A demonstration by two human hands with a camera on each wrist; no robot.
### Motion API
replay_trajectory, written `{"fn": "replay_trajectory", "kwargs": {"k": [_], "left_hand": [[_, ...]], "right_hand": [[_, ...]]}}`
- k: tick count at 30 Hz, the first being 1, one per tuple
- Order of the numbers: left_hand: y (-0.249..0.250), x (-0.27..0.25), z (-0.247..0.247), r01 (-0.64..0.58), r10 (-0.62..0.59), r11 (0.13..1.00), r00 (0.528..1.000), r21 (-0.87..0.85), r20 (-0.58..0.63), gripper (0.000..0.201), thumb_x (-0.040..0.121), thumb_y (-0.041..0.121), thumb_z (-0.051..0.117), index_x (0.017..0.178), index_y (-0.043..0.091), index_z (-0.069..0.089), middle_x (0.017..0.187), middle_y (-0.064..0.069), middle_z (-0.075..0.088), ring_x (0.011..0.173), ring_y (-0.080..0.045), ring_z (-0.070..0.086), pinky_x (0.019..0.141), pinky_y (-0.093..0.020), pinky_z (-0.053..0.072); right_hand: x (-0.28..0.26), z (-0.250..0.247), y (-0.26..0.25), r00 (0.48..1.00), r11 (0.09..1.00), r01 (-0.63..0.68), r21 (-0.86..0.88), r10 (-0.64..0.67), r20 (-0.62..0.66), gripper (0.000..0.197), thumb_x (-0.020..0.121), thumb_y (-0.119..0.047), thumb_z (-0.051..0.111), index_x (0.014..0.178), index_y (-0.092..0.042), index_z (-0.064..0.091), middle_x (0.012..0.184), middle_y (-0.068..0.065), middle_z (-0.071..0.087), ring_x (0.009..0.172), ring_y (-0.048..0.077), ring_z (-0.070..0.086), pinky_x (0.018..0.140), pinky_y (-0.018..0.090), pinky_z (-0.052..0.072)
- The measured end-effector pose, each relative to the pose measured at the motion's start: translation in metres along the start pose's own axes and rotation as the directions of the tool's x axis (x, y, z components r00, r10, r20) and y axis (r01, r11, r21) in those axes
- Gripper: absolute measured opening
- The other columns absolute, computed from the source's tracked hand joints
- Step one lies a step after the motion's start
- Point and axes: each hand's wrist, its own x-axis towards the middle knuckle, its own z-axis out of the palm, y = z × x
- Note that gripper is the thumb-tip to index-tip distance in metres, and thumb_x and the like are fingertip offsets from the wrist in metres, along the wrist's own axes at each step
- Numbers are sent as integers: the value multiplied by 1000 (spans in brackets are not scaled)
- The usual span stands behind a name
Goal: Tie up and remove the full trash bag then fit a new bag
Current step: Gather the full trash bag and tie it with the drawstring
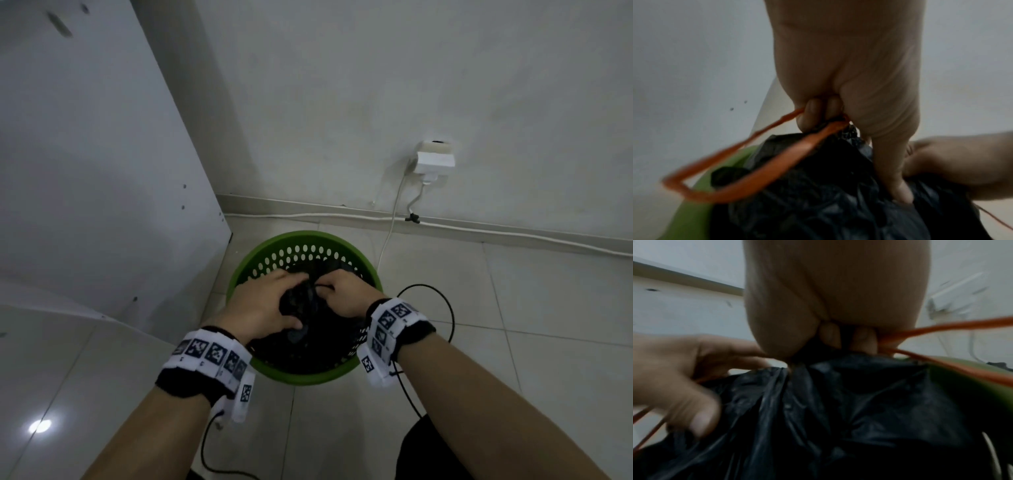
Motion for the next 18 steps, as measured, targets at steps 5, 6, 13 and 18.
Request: {"fn": "replay_trajectory", "kwargs": {"k": [5,6,13,18], "left_hand": [[5,3,13,117,-122,990,990,-84,-63,42,90,23,59,130,36,59,127,6,64,117,-20,59,97,-35,48],[3,6,12,158,-167,977,985,-141,-52,38,90,20,57,125,35,62,124,5,66,114,-21,60,96,-35,50],[-3,10,8,250,-273,872,962,-420,5,27,90,20,64,115,27,71,119,3,68,110,-17,62,92,-23,47],[-9,-1,-28,320,-319,946,947,55,-20,36,81,53,71,98,21,68,105,-2,68,93,-22,64,80,-34,53]], "right_hand": [[-5,8,8,992,994,67,90,-56,-113,28,93,-51,60,108,-28,63,101,-7,65,97,14,62,85,30,47],[-8,13,9,979,995,100,-9,-101,-175,44,84,-61,65,118,-32,58,112,-7,62,102,14,61,88,32,49],[-6,37,-1,904,805,132,-579,-338,-263,39,91,-44,61,129,-34,63,116,2,60,87,32,67,68,40,54],[2,30,-7,933,801,79,-593,-270,-239,26,92,-37,59,115,-30,71,111,2,62,92,33,66,65,34,43]]}}
